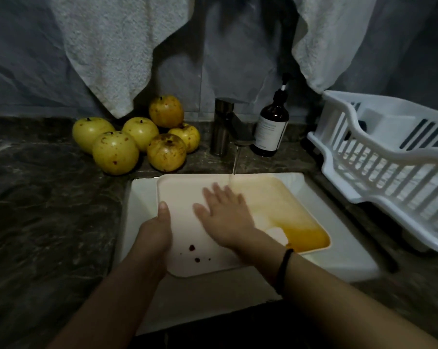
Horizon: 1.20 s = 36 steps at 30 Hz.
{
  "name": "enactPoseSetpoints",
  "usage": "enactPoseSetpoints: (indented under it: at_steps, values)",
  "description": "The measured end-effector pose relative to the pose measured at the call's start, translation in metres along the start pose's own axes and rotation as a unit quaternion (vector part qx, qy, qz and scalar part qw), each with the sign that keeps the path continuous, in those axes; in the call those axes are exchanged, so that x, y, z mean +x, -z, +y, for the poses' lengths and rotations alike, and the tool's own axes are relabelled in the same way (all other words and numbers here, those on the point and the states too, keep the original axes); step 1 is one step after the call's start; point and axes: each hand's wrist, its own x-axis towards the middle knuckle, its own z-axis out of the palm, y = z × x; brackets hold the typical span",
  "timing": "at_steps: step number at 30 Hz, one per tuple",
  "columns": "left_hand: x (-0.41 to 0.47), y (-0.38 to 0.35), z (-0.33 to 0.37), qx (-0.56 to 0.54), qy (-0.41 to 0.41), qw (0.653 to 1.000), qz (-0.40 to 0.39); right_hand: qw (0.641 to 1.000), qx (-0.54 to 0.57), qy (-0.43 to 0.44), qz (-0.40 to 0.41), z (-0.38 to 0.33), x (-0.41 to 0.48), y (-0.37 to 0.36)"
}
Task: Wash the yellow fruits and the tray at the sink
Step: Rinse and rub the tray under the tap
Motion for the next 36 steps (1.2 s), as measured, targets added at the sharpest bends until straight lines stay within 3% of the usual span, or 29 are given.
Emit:
enactPoseSetpoints:
  at_steps: [4,9,12,17,21,30,36]
  values:
    - [-0.002,-0.002,0.002,-0.004,0.004,1.000,0.007,0.997,-0.024,0.076,-0.017,-0.017,-0.017,-0.003]
    - [-0.003,-0.005,0.001,-0.003,-0.001,1.000,0.012,0.987,-0.043,0.126,-0.089,0.023,-0.039,0.013]
    - [-0.003,-0.004,0.001,0.002,-0.006,1.000,0.021,0.992,-0.046,0.061,-0.101,0.056,-0.041,0.021]
    - [-0.001,-0.006,0.001,0.005,-0.011,1.000,0.025,0.989,-0.004,-0.139,-0.052,0.101,-0.030,0.030]
    - [-0.001,-0.004,0.000,-0.005,-0.008,1.000,0.016,0.977,-0.015,-0.213,-0.011,0.087,-0.014,0.023]
    - [-0.003,-0.001,0.003,-0.023,-0.011,1.000,-0.009,0.999,-0.012,0.048,-0.020,-0.024,-0.023,-0.003]
    - [-0.004,-0.001,0.005,-0.009,0.019,1.000,-0.013,0.977,-0.056,0.185,-0.089,-0.011,-0.038,0.009]
